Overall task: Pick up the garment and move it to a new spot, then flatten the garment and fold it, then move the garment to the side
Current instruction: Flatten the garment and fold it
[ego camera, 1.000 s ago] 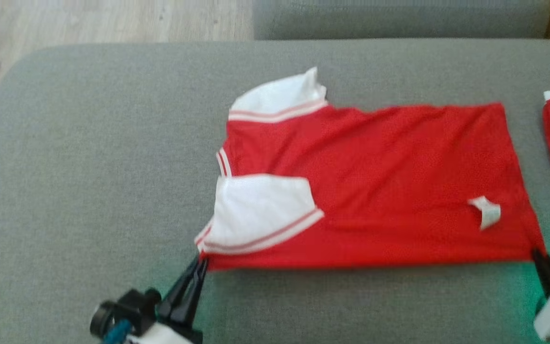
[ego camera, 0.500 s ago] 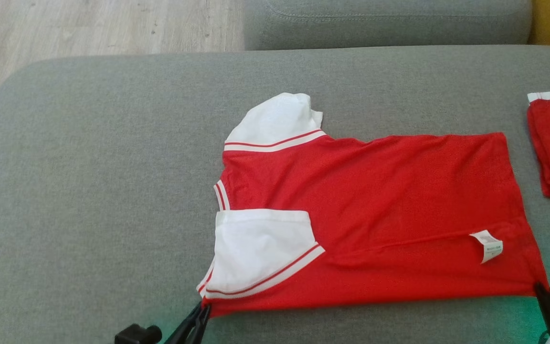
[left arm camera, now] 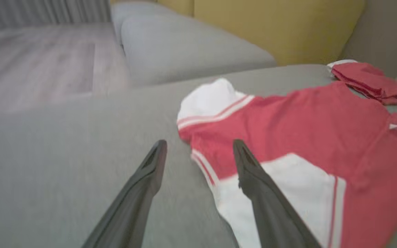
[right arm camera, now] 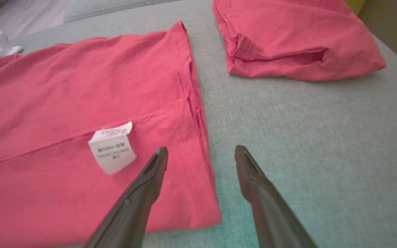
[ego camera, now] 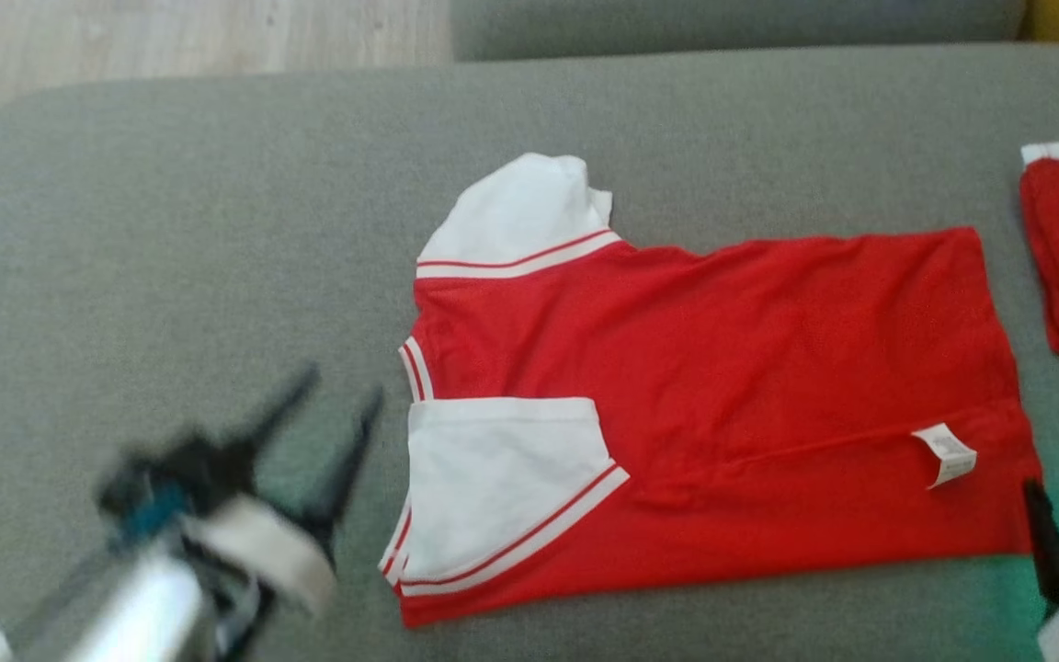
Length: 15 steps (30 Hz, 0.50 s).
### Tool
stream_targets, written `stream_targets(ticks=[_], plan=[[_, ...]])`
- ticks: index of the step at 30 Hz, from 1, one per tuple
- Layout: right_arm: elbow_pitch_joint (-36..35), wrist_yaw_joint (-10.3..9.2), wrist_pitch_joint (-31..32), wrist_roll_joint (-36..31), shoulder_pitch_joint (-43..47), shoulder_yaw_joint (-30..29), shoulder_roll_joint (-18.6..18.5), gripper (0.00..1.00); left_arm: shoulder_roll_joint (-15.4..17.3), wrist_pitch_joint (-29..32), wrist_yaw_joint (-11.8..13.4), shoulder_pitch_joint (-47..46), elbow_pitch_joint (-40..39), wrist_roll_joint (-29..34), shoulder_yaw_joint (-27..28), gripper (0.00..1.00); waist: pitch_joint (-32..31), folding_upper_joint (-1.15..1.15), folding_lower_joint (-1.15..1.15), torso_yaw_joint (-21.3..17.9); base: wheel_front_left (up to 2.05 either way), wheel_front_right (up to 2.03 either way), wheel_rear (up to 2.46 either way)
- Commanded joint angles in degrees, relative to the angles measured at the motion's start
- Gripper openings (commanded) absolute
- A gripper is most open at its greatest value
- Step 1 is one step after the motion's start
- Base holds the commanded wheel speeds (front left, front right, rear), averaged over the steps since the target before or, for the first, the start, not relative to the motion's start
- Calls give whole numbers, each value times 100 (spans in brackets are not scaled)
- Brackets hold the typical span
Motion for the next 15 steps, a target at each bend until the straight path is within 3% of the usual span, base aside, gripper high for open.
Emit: stream_targets(ticks=[1,7,8,15], plan=[[-256,-5,-101,-54,-301,117,-215,100,264,134,-53,-778,-255,59,300,100,325,0,0,-115,0,0,0],[-454,-5,-88,-81,-830,376,-292,100,647,969,-158,-2749,117,-209,17,100,1041,0,0,-440,0,0,0],[-454,-5,-88,-81,-830,376,-292,100,647,969,-158,-2749,117,-209,17,100,1041,0,0,-440,0,0,0],[-492,-5,-119,-69,-1316,639,-344,100,996,1893,-164,-4603,880,-1151,-1063,100,1630,0,0,-892,0,0,0]])
